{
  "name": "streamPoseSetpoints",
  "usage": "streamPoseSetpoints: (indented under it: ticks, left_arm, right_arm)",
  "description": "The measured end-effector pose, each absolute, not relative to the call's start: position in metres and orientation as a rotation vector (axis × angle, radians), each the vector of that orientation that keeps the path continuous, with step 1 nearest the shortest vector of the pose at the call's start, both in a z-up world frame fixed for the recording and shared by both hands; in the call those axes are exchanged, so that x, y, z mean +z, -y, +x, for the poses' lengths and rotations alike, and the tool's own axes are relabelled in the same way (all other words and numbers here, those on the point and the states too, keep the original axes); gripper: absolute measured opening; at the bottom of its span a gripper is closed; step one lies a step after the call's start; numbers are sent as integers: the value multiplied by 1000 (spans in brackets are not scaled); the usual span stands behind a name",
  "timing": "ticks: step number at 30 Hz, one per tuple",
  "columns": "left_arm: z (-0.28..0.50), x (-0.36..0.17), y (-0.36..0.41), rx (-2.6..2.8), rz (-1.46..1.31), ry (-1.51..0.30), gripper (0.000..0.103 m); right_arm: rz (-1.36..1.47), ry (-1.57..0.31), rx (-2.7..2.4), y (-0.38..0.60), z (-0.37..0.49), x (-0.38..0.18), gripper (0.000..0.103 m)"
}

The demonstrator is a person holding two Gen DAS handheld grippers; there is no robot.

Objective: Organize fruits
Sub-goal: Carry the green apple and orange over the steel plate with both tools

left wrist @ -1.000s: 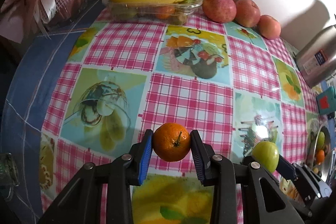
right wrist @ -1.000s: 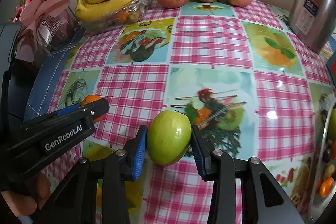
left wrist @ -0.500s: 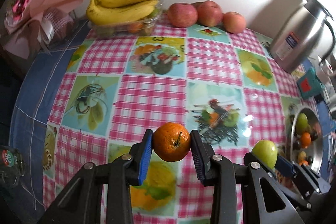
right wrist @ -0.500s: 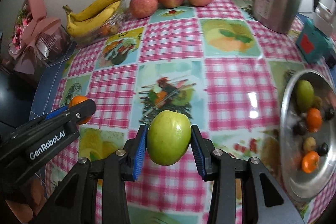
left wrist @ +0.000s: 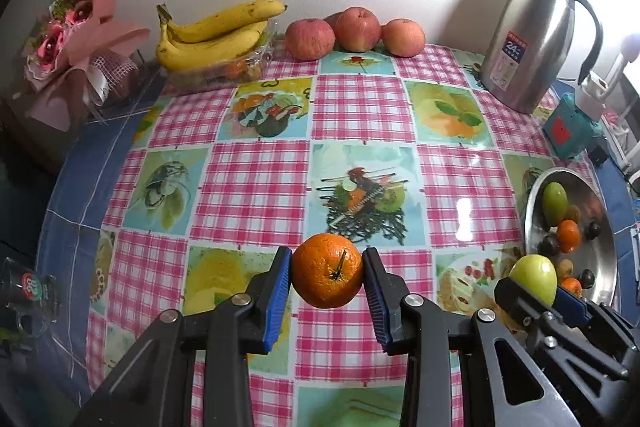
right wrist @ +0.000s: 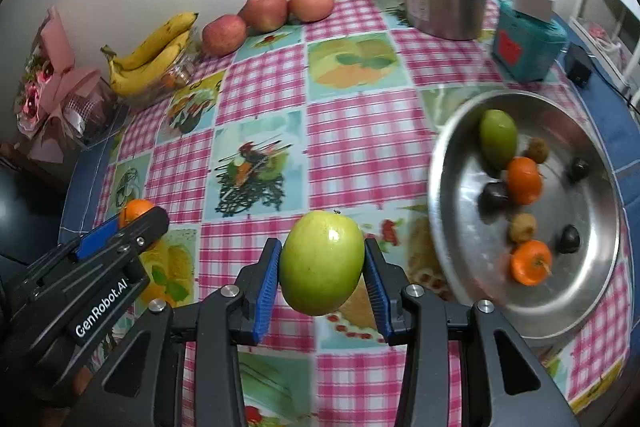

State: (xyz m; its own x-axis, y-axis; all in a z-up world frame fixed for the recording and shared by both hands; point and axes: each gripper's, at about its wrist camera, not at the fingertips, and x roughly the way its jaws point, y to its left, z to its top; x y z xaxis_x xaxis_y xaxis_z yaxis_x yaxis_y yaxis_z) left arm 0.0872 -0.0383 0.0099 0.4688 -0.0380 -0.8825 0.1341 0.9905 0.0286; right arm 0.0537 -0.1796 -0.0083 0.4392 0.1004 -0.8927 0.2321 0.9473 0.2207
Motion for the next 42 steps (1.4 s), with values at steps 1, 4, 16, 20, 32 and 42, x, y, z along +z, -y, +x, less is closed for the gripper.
streamPoseSetpoints:
  ticks: [1,4,16,20,32,42]
  left_arm:
    - [85,10,42,-108,97,-1078,38]
    - [80,10,53,-112,111,-1076,38]
    - [70,7,100,-132,182,-1067,38]
    - [64,5,124,-179,204,-1071,38]
    - [37,-6,203,-340,341,-1058,38]
    - [27,-17,240,-444,371,-1062,38]
  right_arm:
    - [346,-1114,-84,184,51,-7,42]
    - [374,-1102,-79,195,46,-3,42]
    - [401,-1090,-121,242,36,1,42]
    - [423,-1079,-157,268,34,2,42]
    - [548,-1044,-323,357,13,-2,42]
    - [589,-1019,-387,390,2,-5,42]
